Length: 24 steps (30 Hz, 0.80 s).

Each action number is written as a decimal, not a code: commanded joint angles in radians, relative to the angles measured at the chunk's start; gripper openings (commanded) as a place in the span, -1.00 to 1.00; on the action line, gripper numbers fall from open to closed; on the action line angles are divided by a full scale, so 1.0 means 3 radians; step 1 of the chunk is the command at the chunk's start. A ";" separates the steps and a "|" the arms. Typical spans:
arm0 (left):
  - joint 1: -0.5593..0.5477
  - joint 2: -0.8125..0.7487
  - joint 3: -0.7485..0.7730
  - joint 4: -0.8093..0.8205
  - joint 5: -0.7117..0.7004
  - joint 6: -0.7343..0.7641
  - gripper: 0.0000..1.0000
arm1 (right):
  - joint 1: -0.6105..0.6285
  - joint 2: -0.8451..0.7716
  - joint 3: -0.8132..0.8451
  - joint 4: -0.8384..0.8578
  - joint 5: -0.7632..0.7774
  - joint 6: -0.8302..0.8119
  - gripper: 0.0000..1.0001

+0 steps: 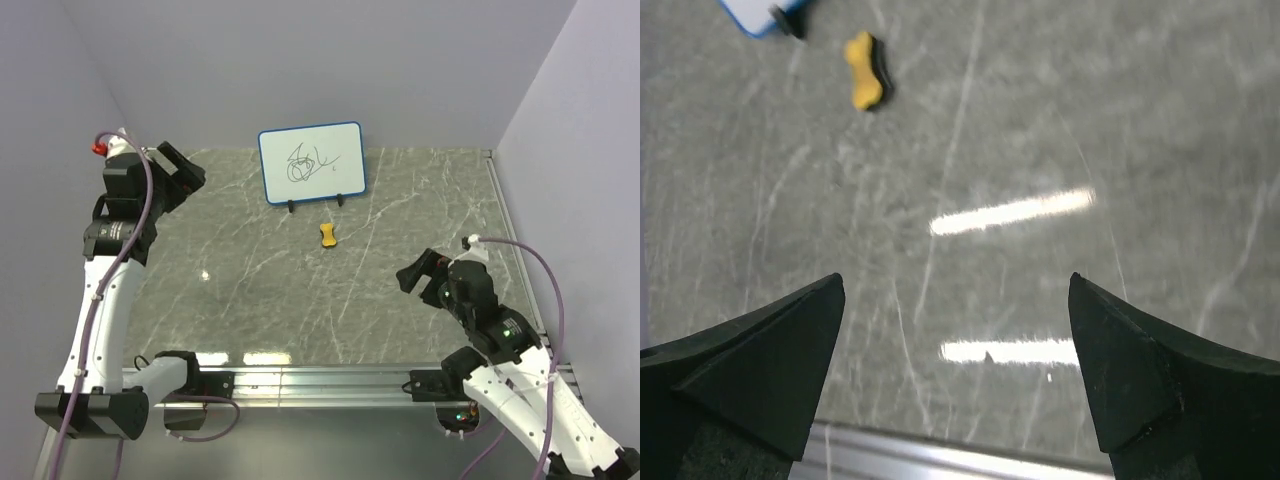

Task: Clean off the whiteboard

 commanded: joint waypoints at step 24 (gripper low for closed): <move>-0.0164 -0.0774 -0.1426 0.0208 0.0299 -0.0124 0.88 | 0.0333 0.3427 0.2755 -0.0450 -0.0744 -0.0325 0.99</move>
